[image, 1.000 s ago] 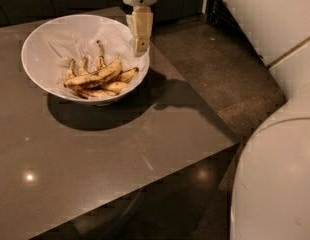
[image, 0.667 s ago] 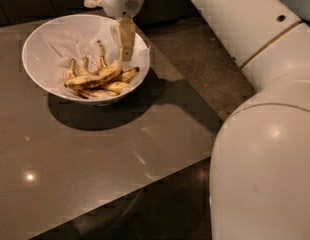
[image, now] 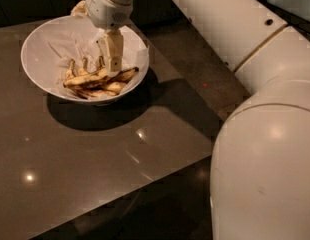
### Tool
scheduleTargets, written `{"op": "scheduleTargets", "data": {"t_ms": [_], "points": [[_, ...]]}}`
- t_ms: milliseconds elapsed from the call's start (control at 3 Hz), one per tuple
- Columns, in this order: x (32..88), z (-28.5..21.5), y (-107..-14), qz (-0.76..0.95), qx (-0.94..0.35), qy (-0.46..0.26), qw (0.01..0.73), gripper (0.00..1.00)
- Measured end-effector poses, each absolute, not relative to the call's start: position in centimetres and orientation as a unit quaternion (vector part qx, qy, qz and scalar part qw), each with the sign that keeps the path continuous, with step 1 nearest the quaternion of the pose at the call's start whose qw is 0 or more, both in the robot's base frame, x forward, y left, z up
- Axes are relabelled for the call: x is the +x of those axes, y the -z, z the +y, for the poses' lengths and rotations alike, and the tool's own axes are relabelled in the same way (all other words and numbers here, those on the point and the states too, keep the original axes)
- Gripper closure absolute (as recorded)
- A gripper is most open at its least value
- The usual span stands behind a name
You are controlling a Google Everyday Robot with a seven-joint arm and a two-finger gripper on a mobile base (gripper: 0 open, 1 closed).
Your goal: Pick banana from white bowl
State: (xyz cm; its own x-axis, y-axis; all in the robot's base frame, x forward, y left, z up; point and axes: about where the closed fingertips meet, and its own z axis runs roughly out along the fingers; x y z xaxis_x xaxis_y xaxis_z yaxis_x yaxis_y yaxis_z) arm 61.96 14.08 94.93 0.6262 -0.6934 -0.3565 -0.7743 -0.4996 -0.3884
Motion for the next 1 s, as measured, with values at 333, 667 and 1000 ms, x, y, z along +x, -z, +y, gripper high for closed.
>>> {"op": "scheduleTargets", "data": {"t_ms": [333, 667, 1000], "points": [[61.3, 14.9, -93.7, 0.427, -0.862, -0.093, 0.258, 0.00], [60.7, 15.3, -92.3, 0.433, -0.859, -0.109, 0.249, 0.00], [60.3, 15.4, -91.2, 0.438, -0.857, -0.123, 0.242, 0.12]]}}
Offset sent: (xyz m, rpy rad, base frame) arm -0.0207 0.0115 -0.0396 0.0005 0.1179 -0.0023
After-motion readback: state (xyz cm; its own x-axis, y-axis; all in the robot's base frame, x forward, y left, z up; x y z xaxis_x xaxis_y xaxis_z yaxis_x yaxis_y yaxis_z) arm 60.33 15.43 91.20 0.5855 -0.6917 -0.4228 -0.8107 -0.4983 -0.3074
